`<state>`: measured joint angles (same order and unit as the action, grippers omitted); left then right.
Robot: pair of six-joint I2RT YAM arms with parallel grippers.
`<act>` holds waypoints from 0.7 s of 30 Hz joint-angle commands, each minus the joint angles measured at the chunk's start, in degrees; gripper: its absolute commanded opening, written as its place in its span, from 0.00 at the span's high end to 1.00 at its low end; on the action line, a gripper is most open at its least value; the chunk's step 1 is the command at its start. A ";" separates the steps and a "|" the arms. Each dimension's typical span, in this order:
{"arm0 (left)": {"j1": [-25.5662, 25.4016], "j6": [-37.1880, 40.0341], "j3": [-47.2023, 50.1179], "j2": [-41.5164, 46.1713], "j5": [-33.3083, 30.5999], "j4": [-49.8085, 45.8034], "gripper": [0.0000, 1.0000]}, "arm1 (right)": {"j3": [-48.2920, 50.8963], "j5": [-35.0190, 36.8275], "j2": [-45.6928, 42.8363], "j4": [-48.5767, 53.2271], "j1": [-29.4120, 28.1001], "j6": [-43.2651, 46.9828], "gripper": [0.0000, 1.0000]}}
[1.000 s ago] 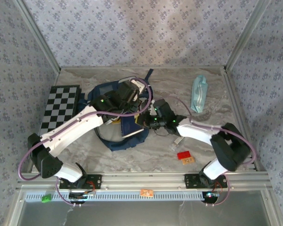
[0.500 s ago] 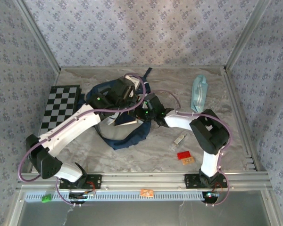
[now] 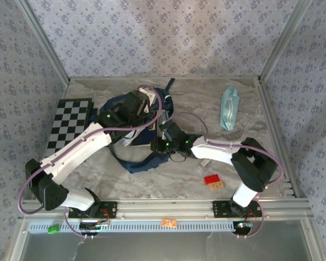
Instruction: Pack books, pencil case, and school supplies into a backpack
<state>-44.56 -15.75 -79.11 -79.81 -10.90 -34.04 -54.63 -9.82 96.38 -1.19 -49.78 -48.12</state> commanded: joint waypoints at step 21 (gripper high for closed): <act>1.77 -1.77 2.06 4.57 4.94 6.37 1.00 | -1.23 6.86 -0.55 -4.46 -0.13 10.82 0.65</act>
<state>-43.11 -16.23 -77.38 -78.74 -8.01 -32.91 -58.41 -4.40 101.41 -6.85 -48.42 -40.27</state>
